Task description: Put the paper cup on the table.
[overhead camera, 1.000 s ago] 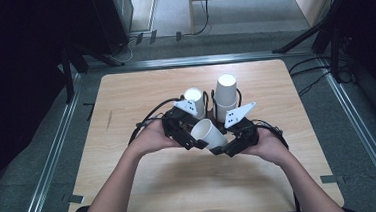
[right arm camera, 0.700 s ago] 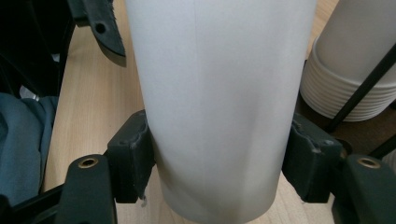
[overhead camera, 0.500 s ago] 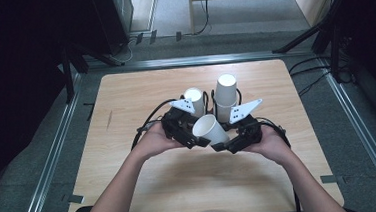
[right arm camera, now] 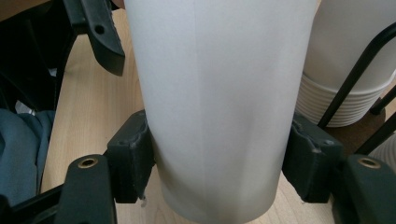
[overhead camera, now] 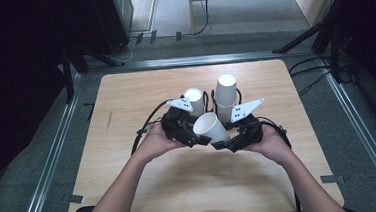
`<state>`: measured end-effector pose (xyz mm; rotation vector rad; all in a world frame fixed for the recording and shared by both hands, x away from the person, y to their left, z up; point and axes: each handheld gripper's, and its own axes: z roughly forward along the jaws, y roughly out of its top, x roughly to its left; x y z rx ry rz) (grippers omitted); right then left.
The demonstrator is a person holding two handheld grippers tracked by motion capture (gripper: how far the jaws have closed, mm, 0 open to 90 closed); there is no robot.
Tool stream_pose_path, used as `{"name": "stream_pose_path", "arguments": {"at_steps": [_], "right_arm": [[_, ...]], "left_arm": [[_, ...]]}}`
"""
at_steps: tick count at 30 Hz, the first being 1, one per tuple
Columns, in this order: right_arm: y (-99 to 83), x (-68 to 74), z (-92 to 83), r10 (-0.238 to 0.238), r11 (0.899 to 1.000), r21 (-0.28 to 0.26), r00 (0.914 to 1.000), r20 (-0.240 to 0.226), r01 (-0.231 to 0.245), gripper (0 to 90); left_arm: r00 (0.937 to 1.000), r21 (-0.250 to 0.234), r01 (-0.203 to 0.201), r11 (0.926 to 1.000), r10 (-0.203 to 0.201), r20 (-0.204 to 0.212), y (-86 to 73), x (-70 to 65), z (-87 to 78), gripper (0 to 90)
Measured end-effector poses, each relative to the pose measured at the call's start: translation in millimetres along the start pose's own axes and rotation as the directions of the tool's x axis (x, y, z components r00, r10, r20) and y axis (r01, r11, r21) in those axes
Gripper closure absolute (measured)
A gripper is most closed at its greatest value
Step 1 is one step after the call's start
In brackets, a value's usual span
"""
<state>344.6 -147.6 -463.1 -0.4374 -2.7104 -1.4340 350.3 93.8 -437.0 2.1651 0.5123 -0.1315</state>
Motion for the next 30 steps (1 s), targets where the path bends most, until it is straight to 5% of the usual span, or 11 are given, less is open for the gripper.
{"name": "stream_pose_path", "arguments": {"at_steps": [12, 26, 30], "right_arm": [[-1.2, 3.0, 9.1, -0.005, 1.0, 0.008, 0.9997, -0.022, 0.005, 33.1], [-1.3, 3.0, 8.8, 0.039, 0.999, 0.008, 0.9981, -0.047, -0.039, 29.4], [-2.0, 5.5, 8.2, 0.006, 1.0, 0.028, 0.9995, -0.03, -0.005, 26.4]], "left_arm": [[0.9999, -0.06, 0.003, 0.9982, -0.002, 0.016, -1.7, -3.4, 4.2, 18.6], [0.9998, -0.056, 0.014, 0.9983, -0.013, 0.014, -0.5, -3.9, 1.2, 23.7], [0.9998, -0.063, 0.015, 0.9979, -0.015, 0.011, -0.1, -3.4, -1.1, 23.7]]}}
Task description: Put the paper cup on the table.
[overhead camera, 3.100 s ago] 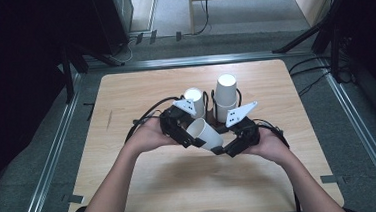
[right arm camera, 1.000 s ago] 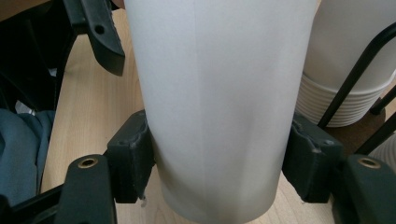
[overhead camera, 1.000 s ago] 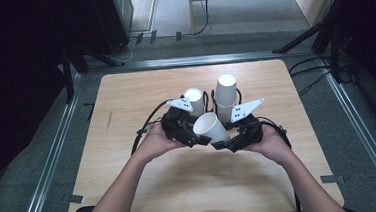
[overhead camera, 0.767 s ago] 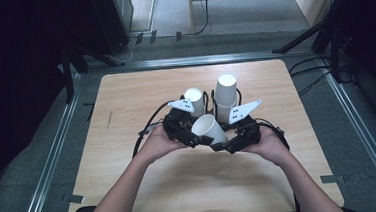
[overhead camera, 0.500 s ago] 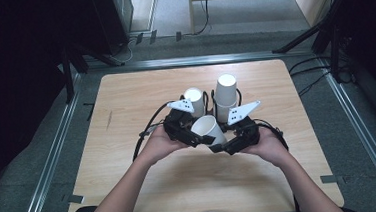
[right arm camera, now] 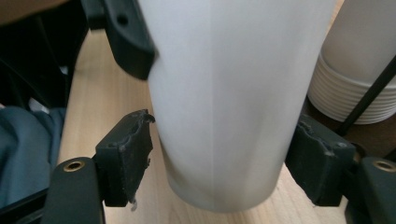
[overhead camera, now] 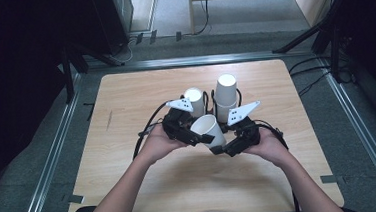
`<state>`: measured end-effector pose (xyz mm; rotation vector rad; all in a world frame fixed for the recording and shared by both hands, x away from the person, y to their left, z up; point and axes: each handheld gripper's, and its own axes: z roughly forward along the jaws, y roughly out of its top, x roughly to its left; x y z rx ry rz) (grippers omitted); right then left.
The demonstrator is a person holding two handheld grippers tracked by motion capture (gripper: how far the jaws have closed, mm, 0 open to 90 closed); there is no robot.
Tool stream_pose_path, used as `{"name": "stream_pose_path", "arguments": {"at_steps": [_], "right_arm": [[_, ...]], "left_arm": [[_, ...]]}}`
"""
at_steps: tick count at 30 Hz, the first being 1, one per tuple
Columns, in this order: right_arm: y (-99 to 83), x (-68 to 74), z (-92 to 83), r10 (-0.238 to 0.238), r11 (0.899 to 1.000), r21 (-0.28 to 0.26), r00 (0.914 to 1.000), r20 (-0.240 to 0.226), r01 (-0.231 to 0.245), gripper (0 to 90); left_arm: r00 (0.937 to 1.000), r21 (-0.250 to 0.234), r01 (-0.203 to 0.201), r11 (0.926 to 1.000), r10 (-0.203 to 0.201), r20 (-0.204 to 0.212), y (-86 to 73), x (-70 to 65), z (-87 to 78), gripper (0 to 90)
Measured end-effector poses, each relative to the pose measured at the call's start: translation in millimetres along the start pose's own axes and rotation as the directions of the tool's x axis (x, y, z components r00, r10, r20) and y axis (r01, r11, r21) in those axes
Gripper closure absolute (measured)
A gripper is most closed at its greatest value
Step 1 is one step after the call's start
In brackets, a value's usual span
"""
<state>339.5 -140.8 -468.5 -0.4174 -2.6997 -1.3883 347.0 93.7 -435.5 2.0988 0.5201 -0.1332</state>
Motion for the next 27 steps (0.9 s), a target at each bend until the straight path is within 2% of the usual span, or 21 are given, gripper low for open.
{"name": "stream_pose_path", "arguments": {"at_steps": [7, 16, 21, 27], "right_arm": [[-1.3, -3.0, -5.6, 0.018, 1.0, -0.001, 0.9996, 0.021, -0.018, 25.1], [-9.4, -2.0, -10.0, 0.022, 1.0, 0.016, 0.9958, 0.089, -0.023, 24.6], [-11.2, 0.5, -14.7, 0.007, 1.0, 0.017, 0.9958, 0.091, -0.009, 23.9], [-12.8, -2.9, -21.1, 0.037, 0.999, 0.009, 0.9938, 0.105, -0.038, 23.8]], "left_arm": [[0.9999, 0.016, -0.01, 0.9998, 0.01, -0.005, 2.9, -0.4, -6.7, 23.7], [0.9996, 0.009, -0.004, 1.0, 0.004, -0.029, 2.8, 3.8, -18.1, 23.7], [0.9989, 0.013, -0.003, 0.9999, 0.004, -0.047, 1.7, 5.4, -24.4, 23.7], [0.9975, 0.027, 0.001, 0.9996, 0.001, -0.07, -0.2, 8.5, -30.2, 23.7]]}}
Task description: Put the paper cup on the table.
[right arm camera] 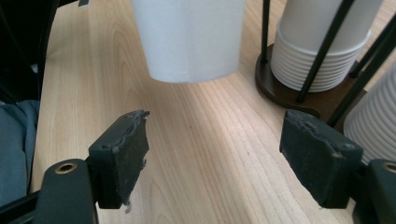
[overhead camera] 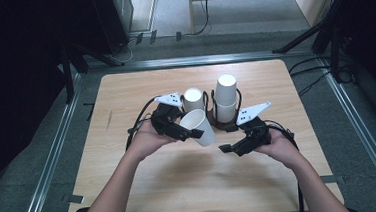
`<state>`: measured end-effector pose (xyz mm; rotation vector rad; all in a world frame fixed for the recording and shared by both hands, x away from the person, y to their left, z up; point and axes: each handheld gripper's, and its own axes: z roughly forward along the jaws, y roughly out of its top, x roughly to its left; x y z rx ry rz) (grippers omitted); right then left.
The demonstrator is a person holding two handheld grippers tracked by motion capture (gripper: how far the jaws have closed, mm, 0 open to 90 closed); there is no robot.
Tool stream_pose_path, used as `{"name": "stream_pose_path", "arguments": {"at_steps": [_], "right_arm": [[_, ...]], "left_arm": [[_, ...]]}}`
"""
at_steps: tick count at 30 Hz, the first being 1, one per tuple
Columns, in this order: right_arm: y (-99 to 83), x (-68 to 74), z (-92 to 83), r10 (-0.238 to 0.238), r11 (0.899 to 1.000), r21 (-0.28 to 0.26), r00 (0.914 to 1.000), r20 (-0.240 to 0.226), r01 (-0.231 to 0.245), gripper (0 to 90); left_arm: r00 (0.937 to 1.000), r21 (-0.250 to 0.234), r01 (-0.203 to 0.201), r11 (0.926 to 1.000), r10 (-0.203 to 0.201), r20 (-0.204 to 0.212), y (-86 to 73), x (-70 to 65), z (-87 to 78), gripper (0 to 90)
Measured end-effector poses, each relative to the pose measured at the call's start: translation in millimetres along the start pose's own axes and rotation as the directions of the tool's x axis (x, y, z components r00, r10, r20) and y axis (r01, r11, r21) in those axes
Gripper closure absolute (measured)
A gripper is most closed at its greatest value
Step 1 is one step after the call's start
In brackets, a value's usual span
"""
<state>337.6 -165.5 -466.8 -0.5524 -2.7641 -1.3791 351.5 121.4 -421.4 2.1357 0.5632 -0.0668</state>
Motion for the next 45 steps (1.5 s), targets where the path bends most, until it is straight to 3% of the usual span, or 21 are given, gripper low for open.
{"name": "stream_pose_path", "arguments": {"at_steps": [17, 36, 45], "right_arm": [[-2.0, -7.1, -14.6, 0.052, 0.998, -0.024, 0.9976, 0.046, -0.051, 23.0], [-8.0, -21.3, -28.6, 0.088, 0.996, -0.039, 0.9922, 0.089, -0.085, 23.0], [-10.1, -23.7, -30.7, 0.089, 0.996, -0.033, 0.9911, 0.098, -0.086, 23.0]], "left_arm": [[0.998, 0.021, 0.0, 0.9998, 0.001, -0.062, -9.6, 7.4, -27.0, 23.7], [0.9903, 0.002, 0.068, 0.9977, -0.068, -0.121, -29.7, 32.3, -61.8, 23.6], [0.9811, -0.015, 0.109, 0.994, -0.11, -0.159, -41.8, 45.6, -74.6, 23.6]]}}
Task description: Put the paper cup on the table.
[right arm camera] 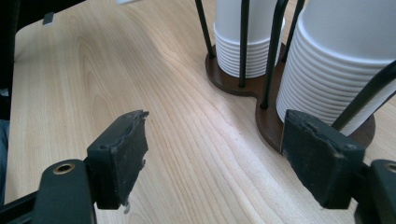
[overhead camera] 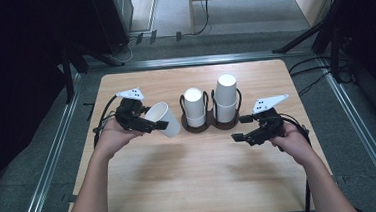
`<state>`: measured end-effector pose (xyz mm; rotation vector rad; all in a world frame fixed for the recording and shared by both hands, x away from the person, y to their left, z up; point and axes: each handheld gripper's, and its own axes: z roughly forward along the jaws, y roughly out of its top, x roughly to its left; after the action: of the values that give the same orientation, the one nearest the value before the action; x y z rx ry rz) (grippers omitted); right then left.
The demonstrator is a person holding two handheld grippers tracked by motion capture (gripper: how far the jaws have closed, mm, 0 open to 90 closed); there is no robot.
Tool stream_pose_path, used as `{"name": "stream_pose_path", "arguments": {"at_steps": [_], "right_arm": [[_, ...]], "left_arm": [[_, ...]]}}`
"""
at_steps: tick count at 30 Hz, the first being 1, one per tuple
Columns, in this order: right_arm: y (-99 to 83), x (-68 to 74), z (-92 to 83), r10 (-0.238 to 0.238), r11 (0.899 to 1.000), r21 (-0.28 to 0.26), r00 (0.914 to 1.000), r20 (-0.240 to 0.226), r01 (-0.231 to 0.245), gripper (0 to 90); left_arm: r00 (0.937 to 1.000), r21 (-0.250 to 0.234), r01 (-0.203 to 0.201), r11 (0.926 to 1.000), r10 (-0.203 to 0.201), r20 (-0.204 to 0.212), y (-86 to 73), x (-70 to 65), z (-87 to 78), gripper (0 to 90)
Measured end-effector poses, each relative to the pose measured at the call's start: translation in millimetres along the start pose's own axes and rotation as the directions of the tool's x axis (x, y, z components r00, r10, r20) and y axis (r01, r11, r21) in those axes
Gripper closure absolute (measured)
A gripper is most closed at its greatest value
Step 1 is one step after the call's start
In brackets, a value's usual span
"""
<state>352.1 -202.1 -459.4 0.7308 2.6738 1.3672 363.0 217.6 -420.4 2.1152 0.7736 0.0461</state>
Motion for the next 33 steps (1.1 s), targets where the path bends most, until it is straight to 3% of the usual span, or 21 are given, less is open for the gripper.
{"name": "stream_pose_path", "arguments": {"at_steps": [5, 18, 25, 33], "right_arm": [[-1.4, 0.0, 1.5, -0.007, 1.0, 0.014, 1.0, 0.006, 0.007, 23.0], [-4.1, -1.9, 3.9, -0.004, 0.999, 0.038, 0.9999, 0.011, 0.004, 23.0], [-6.5, -4.5, 3.8, 0.005, 0.999, 0.048, 0.9999, 0.009, -0.006, 23.0], [-8.6, -4.9, 3.6, 0.004, 0.999, 0.052, 0.9999, 0.012, -0.004, 23.0]], "left_arm": [[0.9995, -0.032, 0.031, 0.999, -0.031, 0.001, -6.8, 10.6, -8.4, 23.6], [0.9941, -0.037, 0.065, 0.9972, -0.068, -0.085, -22.9, 29.8, -24.6, 23.5], [0.9883, -0.038, 0.088, 0.9954, -0.092, -0.122, -29.8, 38.8, -27.0, 23.5], [0.9767, -0.045, 0.126, 0.991, -0.132, -0.17, -37.9, 53.4, -23.5, 23.4]]}}
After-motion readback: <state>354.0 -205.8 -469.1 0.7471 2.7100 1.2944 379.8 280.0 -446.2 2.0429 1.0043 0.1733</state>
